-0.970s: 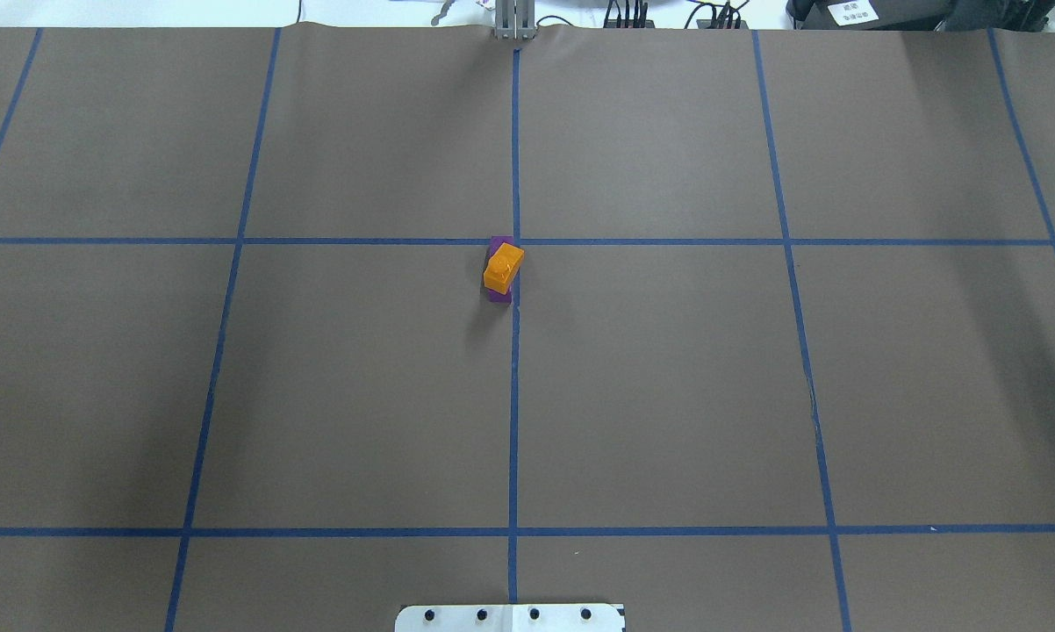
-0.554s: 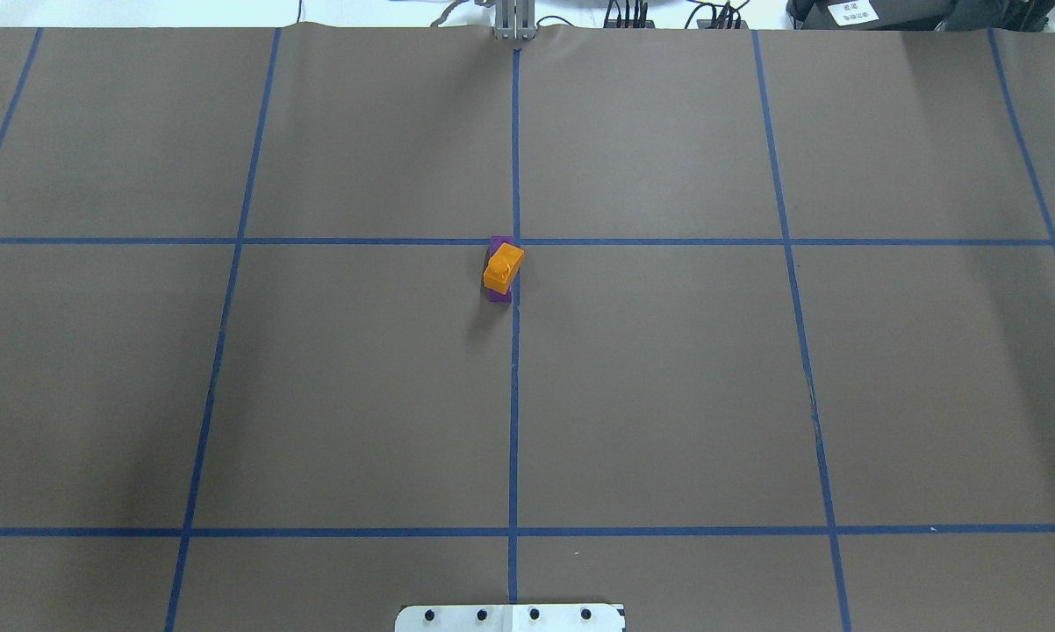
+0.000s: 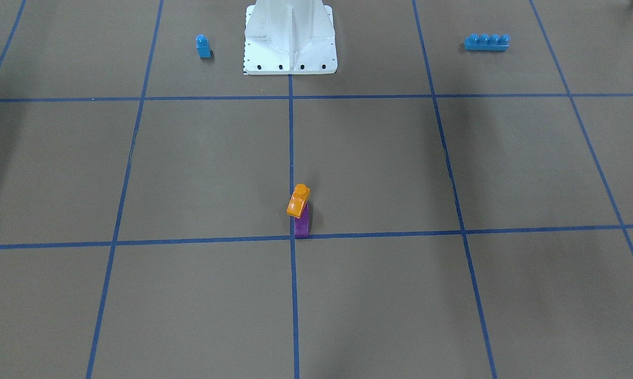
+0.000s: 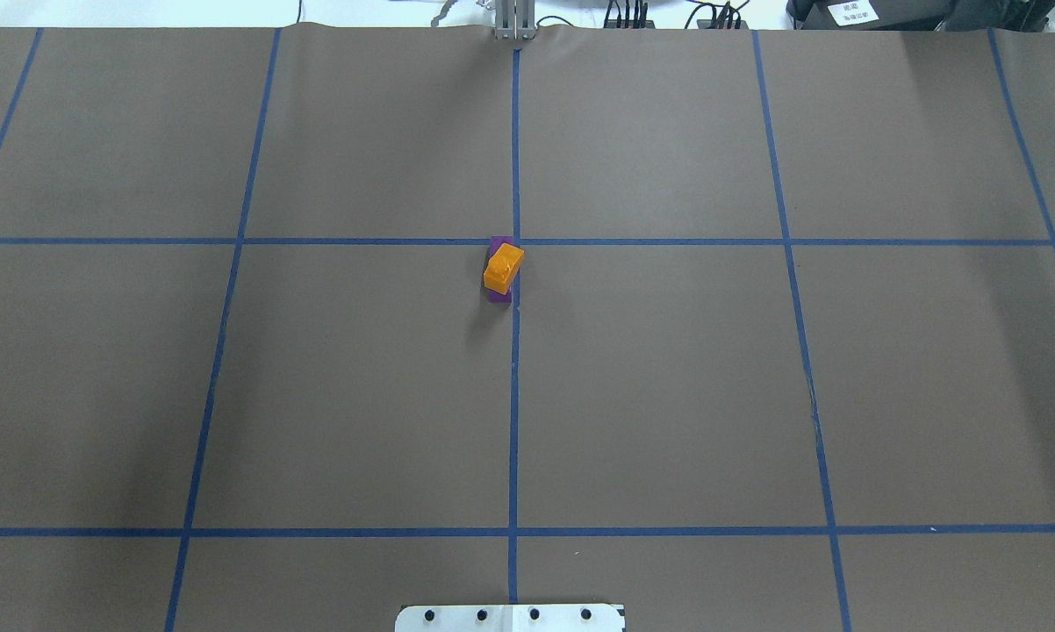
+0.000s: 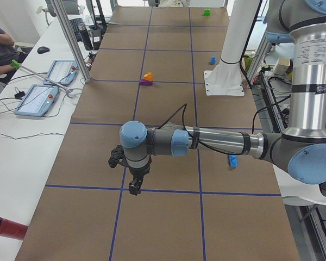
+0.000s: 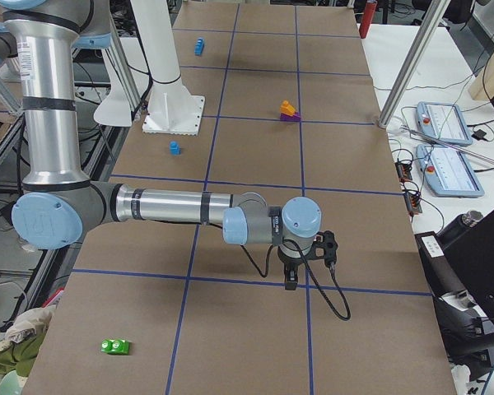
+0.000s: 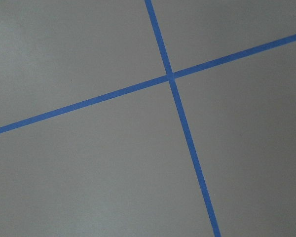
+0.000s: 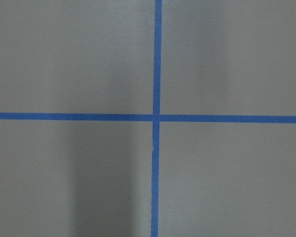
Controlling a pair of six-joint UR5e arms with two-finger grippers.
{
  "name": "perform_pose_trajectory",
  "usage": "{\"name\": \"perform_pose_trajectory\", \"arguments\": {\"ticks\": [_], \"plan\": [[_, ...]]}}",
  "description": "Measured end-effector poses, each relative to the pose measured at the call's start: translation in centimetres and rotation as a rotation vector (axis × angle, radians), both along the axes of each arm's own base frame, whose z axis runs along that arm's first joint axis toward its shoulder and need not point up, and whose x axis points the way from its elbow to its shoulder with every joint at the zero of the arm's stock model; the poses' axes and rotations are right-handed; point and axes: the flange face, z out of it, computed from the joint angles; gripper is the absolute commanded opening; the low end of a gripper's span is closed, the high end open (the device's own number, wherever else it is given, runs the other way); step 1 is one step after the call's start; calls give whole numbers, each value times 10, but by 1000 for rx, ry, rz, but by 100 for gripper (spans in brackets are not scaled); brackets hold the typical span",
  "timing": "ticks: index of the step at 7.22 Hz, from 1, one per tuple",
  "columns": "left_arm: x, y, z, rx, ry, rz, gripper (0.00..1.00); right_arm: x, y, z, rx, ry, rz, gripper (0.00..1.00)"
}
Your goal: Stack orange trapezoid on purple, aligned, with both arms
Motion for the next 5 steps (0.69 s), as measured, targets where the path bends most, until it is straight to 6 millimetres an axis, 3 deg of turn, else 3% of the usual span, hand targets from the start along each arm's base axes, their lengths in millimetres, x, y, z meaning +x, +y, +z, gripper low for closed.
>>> {"name": "perform_pose_trajectory", "arguments": {"ticks": [2,5], "plan": [[0,0,1,-2,-1,0,100,5,6,-29,-54,3,2,100],[0,0,1,-1,-2,1,100,6,21,-32,-93,4,-1,100]]}}
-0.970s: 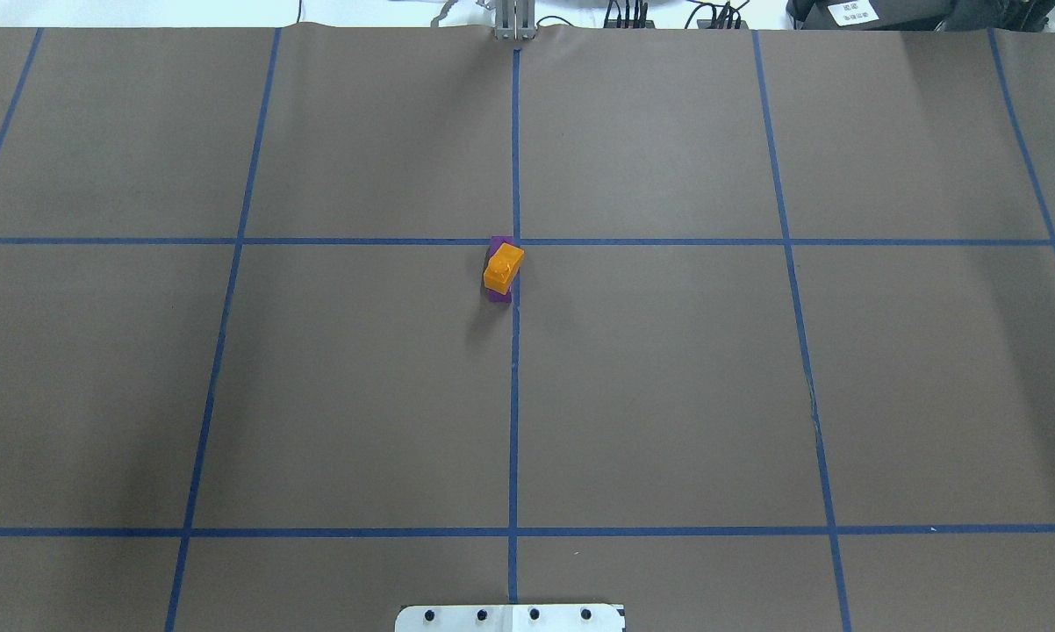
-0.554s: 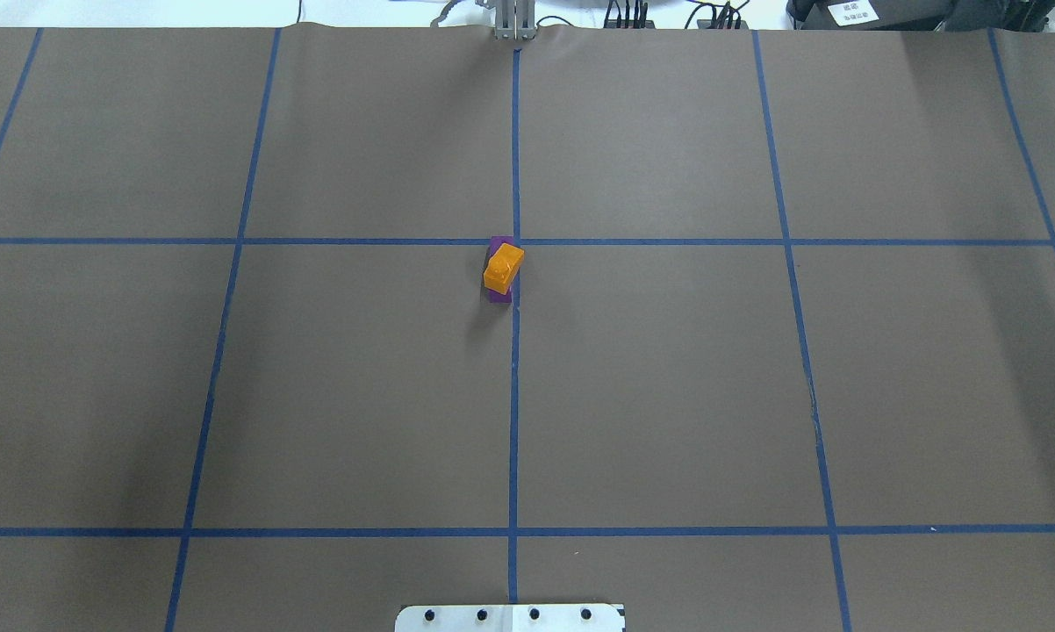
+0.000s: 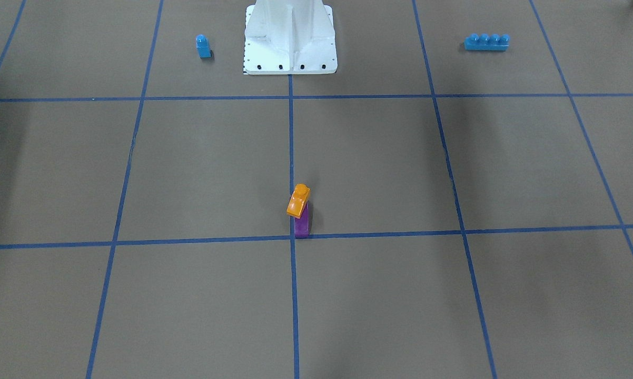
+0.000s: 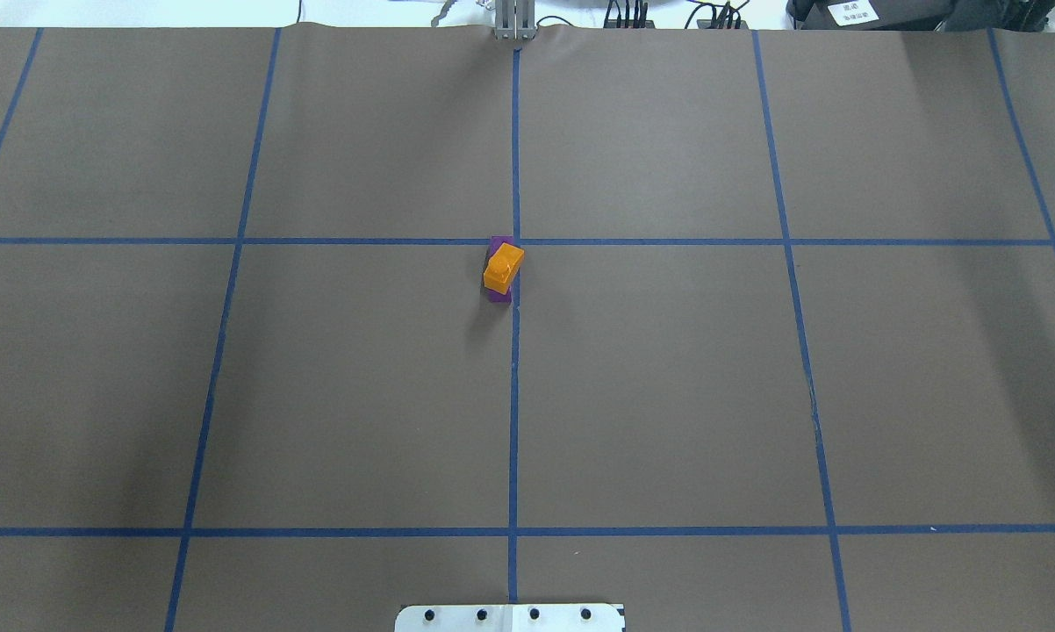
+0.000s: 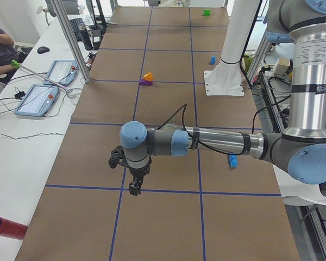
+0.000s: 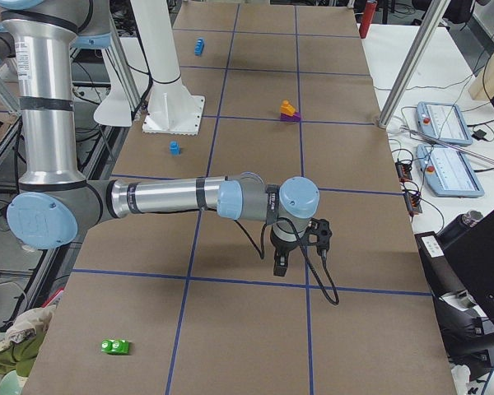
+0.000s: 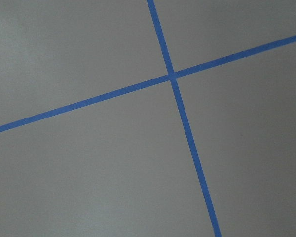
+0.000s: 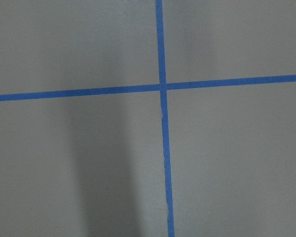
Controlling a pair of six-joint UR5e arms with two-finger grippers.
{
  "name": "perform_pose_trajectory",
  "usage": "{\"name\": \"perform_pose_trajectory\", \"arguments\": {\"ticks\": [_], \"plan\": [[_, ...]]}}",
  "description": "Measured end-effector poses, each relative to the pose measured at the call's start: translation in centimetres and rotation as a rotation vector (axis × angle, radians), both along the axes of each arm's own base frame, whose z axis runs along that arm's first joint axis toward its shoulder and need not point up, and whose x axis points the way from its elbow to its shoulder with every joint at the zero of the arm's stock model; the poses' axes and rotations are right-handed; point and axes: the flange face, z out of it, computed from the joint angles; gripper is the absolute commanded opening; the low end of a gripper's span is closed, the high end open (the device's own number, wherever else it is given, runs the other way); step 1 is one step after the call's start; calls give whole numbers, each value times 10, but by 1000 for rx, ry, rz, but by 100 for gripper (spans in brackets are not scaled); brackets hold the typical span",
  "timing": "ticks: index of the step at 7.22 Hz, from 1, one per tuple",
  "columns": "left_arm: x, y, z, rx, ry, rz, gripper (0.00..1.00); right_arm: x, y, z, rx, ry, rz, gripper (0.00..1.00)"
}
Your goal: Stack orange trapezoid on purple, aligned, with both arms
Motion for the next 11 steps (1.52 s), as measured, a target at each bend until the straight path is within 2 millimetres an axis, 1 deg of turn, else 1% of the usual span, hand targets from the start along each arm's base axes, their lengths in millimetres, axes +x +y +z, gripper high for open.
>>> {"name": "perform_pose_trajectory", "arguments": {"ticks": [7,11], "plan": [[0,0,4,-2,0,6,100,0,0,6,21,6,-4,100],[0,0,7,-7,0,7,100,0,0,5,27,6,-3,100]]}}
